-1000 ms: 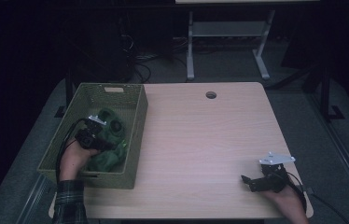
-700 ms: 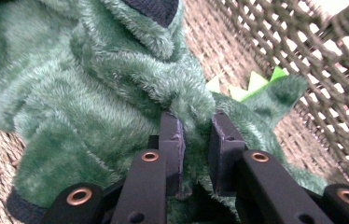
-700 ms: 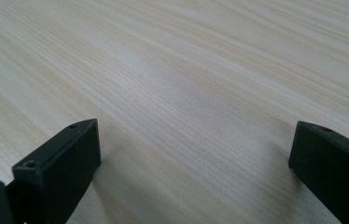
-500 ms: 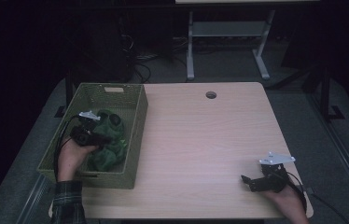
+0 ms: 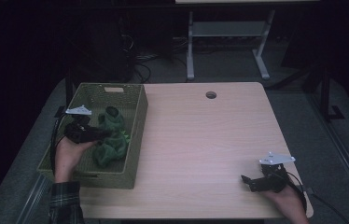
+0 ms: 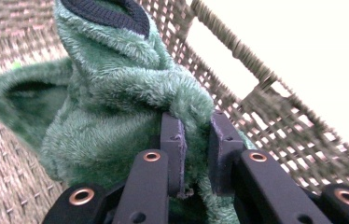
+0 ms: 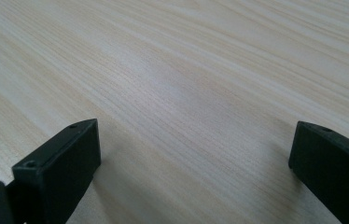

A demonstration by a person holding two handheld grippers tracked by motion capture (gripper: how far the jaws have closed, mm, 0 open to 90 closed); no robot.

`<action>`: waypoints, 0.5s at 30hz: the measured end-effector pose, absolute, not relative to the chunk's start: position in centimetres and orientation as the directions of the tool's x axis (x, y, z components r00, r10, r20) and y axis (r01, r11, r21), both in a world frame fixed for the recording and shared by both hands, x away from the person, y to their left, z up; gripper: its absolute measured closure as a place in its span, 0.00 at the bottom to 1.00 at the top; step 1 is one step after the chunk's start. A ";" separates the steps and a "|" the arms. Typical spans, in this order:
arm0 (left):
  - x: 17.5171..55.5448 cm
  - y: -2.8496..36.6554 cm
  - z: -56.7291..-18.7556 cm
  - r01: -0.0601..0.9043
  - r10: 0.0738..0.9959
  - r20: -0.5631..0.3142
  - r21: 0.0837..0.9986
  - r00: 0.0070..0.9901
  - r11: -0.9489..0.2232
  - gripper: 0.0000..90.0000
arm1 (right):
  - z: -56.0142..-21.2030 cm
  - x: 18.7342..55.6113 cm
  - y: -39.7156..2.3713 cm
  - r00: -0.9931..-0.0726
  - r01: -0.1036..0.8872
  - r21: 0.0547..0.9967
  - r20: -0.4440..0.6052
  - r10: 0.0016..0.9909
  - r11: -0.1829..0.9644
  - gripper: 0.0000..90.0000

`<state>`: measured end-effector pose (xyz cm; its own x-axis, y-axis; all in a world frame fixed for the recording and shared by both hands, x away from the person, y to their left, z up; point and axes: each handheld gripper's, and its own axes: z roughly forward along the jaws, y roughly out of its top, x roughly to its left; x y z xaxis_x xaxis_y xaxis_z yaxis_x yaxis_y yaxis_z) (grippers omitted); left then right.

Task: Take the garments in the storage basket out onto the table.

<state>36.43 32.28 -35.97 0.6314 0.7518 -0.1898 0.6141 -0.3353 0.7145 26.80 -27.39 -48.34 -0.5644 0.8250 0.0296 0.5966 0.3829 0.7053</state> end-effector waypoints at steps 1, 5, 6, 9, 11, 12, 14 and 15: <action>36.3 32.3 -35.8 0.609 0.752 -0.191 0.723 0.631 -0.327 0.87 | -48.3 26.8 -27.4 -0.564 0.597 0.705 0.031 0.825 0.382 0.02; 36.1 32.3 -35.3 0.597 0.746 -0.188 0.732 0.639 -0.327 0.87 | -48.3 26.8 -27.4 -0.564 0.597 0.705 0.031 0.825 0.382 0.02; 36.0 32.3 -35.1 0.595 0.743 -0.193 0.736 0.641 -0.322 0.87 | -48.3 26.8 -27.4 -0.565 0.597 0.705 0.030 0.825 0.383 0.02; 36.0 32.3 -34.6 0.587 0.729 -0.204 0.744 0.653 -0.318 0.87 | -48.3 26.8 -27.4 -0.564 0.597 0.705 0.030 0.825 0.382 0.02; 36.0 32.3 -34.4 0.582 0.724 -0.209 0.750 0.658 -0.313 0.87 | -48.3 26.8 -27.4 -0.565 0.597 0.705 0.030 0.825 0.383 0.02; 35.9 32.3 -34.2 0.577 0.722 -0.214 0.759 0.658 -0.302 0.87 | -48.3 26.8 -27.4 -0.564 0.597 0.705 0.030 0.825 0.382 0.02; 35.8 32.3 -33.4 0.556 0.709 -0.212 0.777 0.672 -0.295 0.87 | -48.3 26.8 -27.4 -0.565 0.597 0.705 0.030 0.825 0.383 0.02; 35.8 32.3 -33.4 0.556 0.709 -0.212 0.777 0.672 -0.295 0.88 | -48.3 26.8 -27.4 -0.565 0.597 0.705 0.030 0.825 0.383 0.02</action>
<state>35.76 32.31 -33.38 0.6724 0.7090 -0.2124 0.5562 -0.2946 0.7771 26.80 -27.40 -48.34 -0.5645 0.8249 0.0297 0.5967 0.3830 0.7052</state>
